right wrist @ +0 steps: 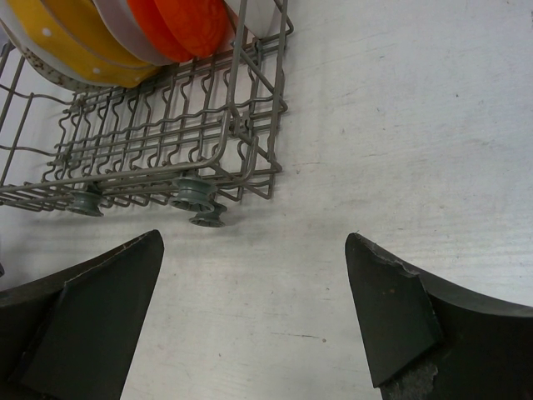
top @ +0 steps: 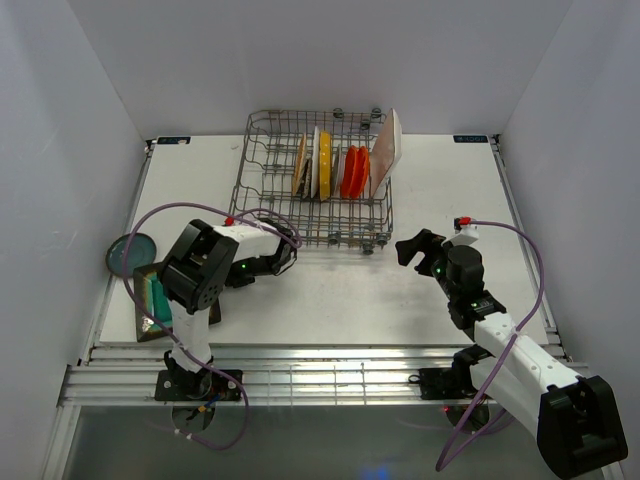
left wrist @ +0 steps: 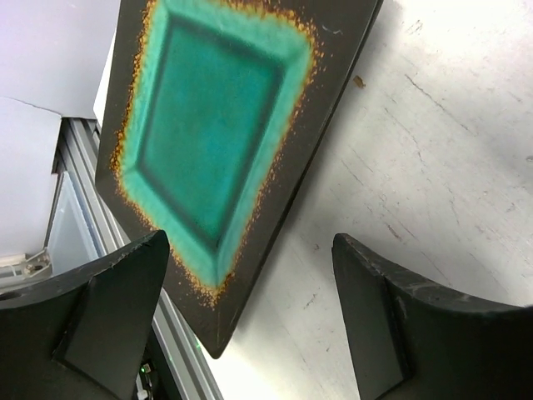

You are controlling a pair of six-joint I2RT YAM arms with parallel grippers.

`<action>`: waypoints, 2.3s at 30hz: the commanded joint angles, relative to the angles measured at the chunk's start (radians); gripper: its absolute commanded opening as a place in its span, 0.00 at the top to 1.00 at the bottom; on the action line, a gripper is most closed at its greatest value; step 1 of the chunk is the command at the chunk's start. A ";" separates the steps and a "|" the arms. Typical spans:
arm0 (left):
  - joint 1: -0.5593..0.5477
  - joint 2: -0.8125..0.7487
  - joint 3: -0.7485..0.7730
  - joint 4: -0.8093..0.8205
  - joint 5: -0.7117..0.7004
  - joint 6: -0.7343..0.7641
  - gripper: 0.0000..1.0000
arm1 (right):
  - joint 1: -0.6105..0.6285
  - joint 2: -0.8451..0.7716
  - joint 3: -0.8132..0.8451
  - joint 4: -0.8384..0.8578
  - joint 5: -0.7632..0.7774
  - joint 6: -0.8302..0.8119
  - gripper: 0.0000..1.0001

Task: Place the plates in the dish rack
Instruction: Pick up the plate from the corner of the board.

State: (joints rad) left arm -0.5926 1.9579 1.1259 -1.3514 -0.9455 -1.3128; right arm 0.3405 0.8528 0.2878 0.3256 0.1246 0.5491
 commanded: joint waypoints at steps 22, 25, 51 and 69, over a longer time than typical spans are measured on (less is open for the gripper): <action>0.103 0.096 0.049 -0.054 -0.032 0.001 0.27 | -0.001 0.025 0.028 0.056 0.006 -0.011 0.04; 0.103 0.085 0.046 -0.054 -0.032 -0.005 0.40 | -0.001 0.026 0.028 0.056 0.007 -0.011 0.05; 0.054 0.099 0.049 -0.055 -0.036 -0.003 1.00 | -0.001 -0.001 0.021 0.061 0.015 -0.014 0.05; -0.021 -0.060 0.018 -0.054 -0.044 -0.054 1.00 | -0.001 0.000 0.022 0.061 0.017 -0.015 0.05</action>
State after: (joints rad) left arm -0.6022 1.9747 1.1469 -1.3804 -0.9607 -1.3014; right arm 0.3405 0.8635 0.2878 0.3405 0.1280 0.5461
